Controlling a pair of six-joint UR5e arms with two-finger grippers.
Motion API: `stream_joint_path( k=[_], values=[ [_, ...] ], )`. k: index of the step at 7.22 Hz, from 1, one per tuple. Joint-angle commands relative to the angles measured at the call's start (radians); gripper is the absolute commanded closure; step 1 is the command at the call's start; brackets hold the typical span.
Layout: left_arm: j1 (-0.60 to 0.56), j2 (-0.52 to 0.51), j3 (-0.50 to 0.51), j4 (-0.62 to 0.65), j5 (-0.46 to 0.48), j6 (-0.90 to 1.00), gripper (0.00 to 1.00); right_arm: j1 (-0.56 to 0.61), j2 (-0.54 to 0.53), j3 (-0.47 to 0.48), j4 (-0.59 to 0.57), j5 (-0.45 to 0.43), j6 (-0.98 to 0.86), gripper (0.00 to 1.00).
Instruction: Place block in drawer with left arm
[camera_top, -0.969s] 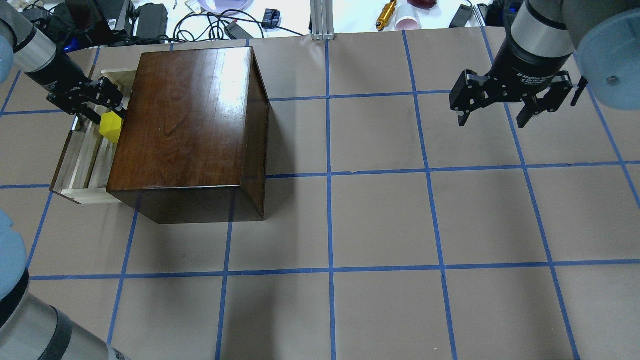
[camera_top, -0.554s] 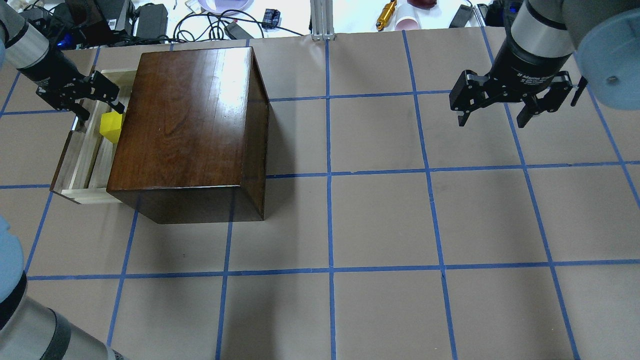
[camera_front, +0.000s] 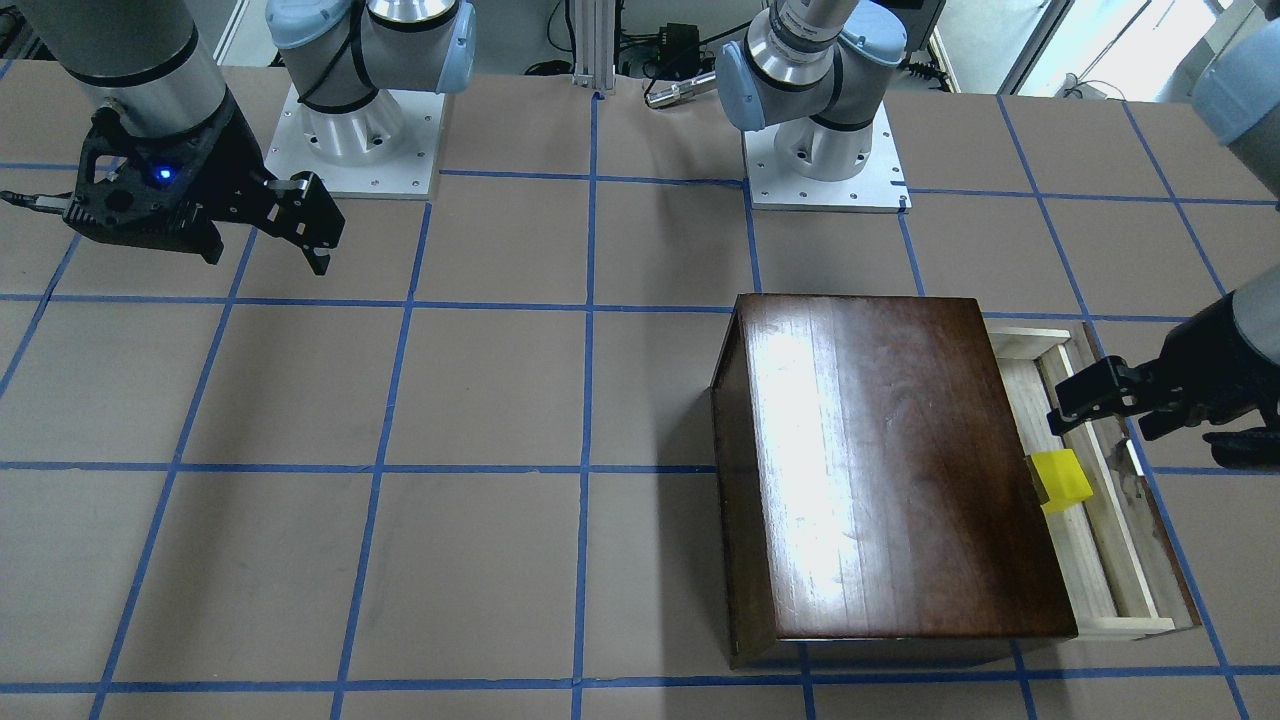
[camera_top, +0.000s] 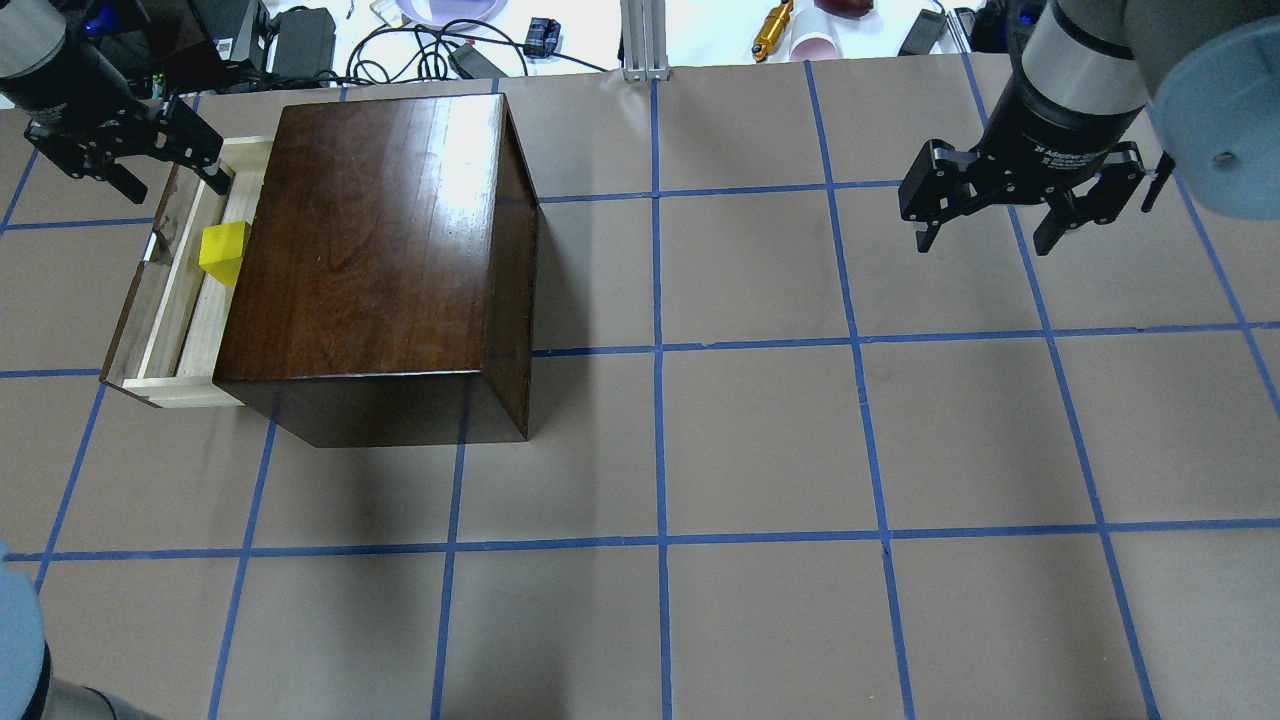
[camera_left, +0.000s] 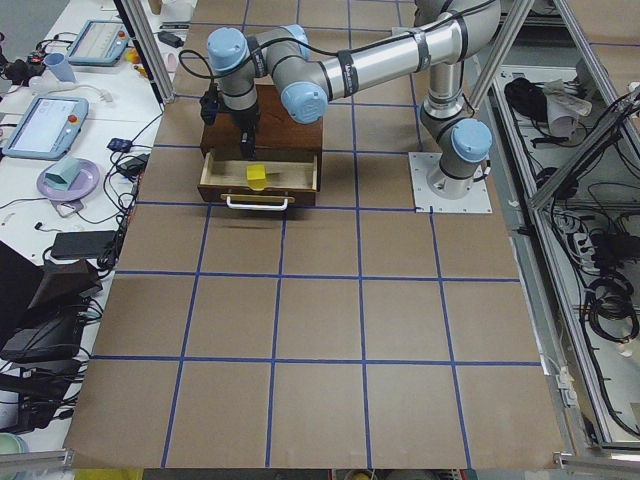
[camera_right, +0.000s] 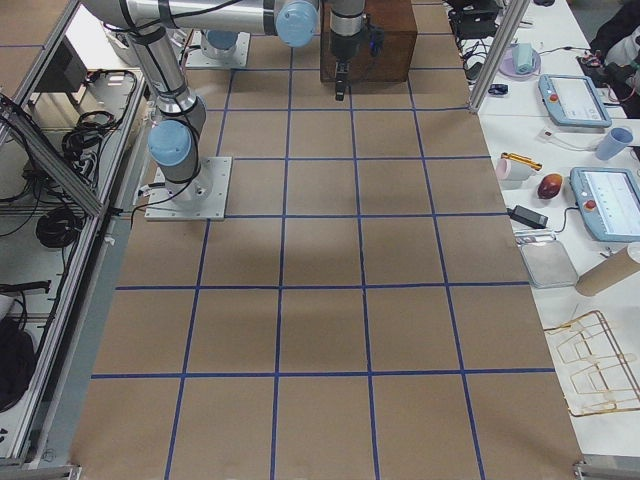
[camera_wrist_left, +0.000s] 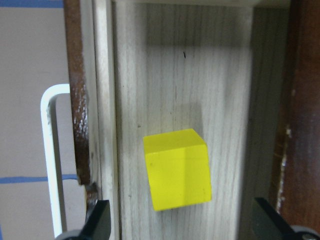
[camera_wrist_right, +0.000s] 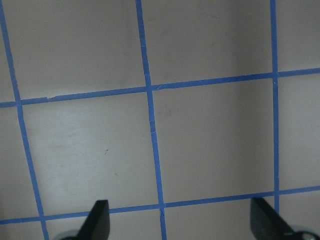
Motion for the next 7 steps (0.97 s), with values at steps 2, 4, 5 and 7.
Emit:
stream_joint_path(
  k=[2, 4, 5, 7],
  values=[
    [-0.156, 0.059, -0.008, -0.04, 0.003, -0.075, 0.0, 0.0, 0.0, 0.0, 0.0, 0.002, 0.0, 0.0],
    [-0.219, 0.074, -0.012, -0.071, 0.052, -0.168, 0.0, -0.002, 0.0, 0.0, 0.0, 0.0, 0.0, 0.0],
    [-0.255, 0.074, -0.027, -0.065, 0.06, -0.168, 0.0, 0.0, 0.0, 0.0, 0.0, 0.0, 0.0, 0.0],
    [-0.303, 0.111, -0.083, -0.062, 0.061, -0.199, 0.0, 0.0, 0.0, 0.0, 0.0, 0.0, 0.0, 0.0]
  ],
)
